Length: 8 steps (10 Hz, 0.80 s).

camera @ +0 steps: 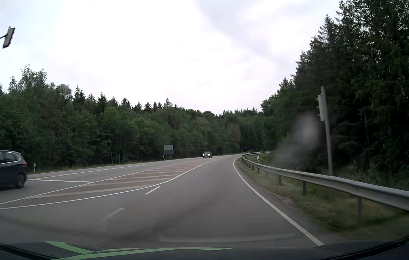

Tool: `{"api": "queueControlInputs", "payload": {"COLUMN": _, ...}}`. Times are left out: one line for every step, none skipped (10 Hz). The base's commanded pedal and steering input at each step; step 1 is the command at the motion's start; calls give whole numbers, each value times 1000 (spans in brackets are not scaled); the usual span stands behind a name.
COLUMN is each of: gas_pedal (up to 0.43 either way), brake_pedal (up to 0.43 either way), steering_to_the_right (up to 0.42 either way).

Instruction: Follow the waypoints while adhering to traffic rules and regulations

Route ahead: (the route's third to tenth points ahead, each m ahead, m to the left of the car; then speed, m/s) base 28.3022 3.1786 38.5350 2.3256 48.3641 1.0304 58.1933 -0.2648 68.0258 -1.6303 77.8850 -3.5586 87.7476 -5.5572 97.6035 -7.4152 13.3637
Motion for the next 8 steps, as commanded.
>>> {"api": "queueControlInputs", "payload": {"gas_pedal": 157, "brake_pedal": 0, "steering_to_the_right": 8}}
{"api": "queueControlInputs", "payload": {"gas_pedal": 157, "brake_pedal": 0, "steering_to_the_right": 8}}
{"api": "queueControlInputs", "payload": {"gas_pedal": 157, "brake_pedal": 0, "steering_to_the_right": 8}}
{"api": "queueControlInputs", "payload": {"gas_pedal": 169, "brake_pedal": 0, "steering_to_the_right": 9}}
{"api": "queueControlInputs", "payload": {"gas_pedal": 169, "brake_pedal": 0, "steering_to_the_right": 8}}
{"api": "queueControlInputs", "payload": {"gas_pedal": 169, "brake_pedal": 0, "steering_to_the_right": 8}}
{"api": "queueControlInputs", "payload": {"gas_pedal": 169, "brake_pedal": 0, "steering_to_the_right": 8}}
{"api": "queueControlInputs", "payload": {"gas_pedal": 169, "brake_pedal": 0, "steering_to_the_right": 9}}
